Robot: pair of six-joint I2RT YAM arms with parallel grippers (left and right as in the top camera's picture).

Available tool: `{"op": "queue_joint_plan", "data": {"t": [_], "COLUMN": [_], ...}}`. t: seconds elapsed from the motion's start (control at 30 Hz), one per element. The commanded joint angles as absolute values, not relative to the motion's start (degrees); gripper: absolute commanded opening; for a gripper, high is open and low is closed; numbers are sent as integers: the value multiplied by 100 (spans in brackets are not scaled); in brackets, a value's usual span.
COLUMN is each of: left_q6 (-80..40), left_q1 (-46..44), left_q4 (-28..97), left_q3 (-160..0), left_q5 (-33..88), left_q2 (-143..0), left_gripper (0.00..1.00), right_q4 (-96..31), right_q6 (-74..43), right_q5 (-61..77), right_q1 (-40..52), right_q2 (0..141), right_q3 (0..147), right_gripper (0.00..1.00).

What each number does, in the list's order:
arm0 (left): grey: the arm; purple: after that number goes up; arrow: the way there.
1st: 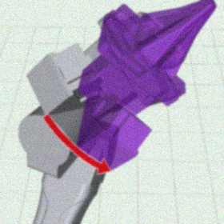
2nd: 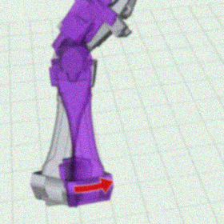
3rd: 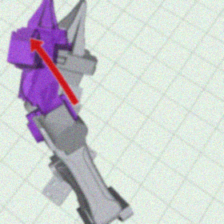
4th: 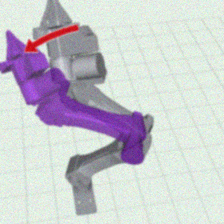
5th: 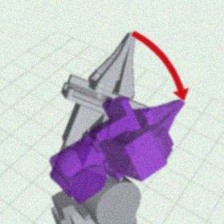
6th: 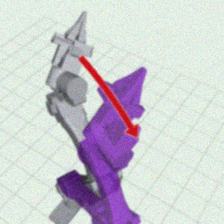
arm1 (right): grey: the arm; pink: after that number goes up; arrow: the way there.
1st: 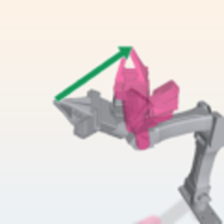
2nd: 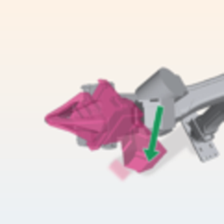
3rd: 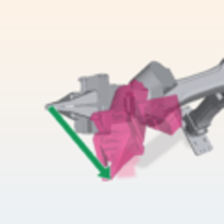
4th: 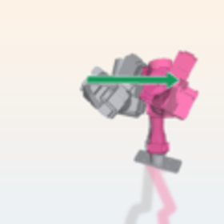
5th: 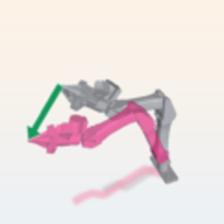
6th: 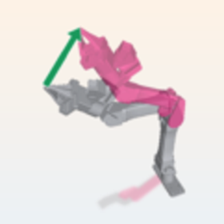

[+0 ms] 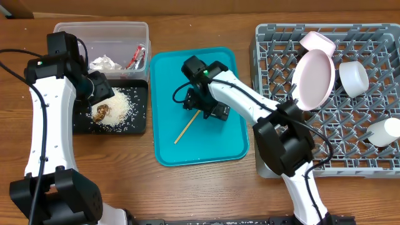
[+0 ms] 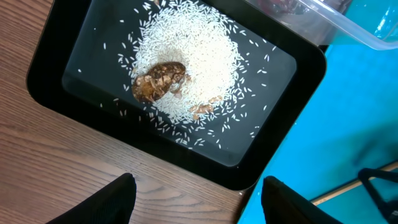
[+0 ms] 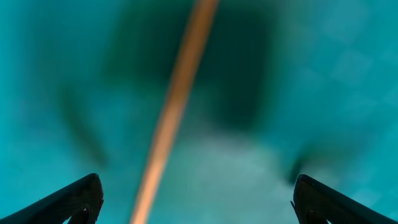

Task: Sort waste into correct bins and load items into the dishwasher
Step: 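Move the right gripper to the second chopstick and grasp it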

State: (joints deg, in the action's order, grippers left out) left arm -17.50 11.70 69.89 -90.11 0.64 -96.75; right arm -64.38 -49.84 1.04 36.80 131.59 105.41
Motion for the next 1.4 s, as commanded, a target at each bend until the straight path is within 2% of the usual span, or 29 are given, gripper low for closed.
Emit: {"op": "queue_joint_plan", "data": {"t": [0.0,0.1,0.43,0.57,0.63,0.93,1.03,1.2,1.23,1.3,1.37], "left_q6": [-1785,-1785,-1782,-1782,-1782,-1782,-1785,-1782,-1782,-1785,-1782], "left_q1": [1157,1157,1157,1157,1157,1157,1157,1157,1157,1157,1157], "left_q4": [6982,6982,6984,6984,7000,7008,7006,7006,7006,7004,7004], "left_q3": [-9013,-9013,-9013,-9013,-9013,-9013,-9013,-9013,-9013,-9013,-9013], "left_q5": [5,5,3,5,5,5,5,3,3,5,3], "left_q2": [-9588,-9588,-9588,-9588,-9588,-9588,-9588,-9588,-9588,-9588,-9588], "left_gripper": [67,67,67,68,68,68,68,68,68,68,68], "right_q4": [-6593,-6759,-6947,-6508,-6440,-6652,-6702,-6761,-6803,-6831,-6862], "right_q6": [-5041,-4930,-4628,-4410,-4460,-4873,-4873,-4873,-4873,-4869,-4866], "right_q5": [-150,-222,58,639,760,760,760,760,757,757,755], "right_q1": [3680,3680,3680,3680,3680,3680,3680,3680,3680,3680,3680], "right_q2": [13347,13369,13369,13369,13369,13369,13369,13369,13369,13369,13369], "right_q3": [10645,10645,10645,10645,10645,10608,10608,10608,10608,10608,10608], "right_gripper": [100,99,84,84,100,99,86,46,35,27,25]}}
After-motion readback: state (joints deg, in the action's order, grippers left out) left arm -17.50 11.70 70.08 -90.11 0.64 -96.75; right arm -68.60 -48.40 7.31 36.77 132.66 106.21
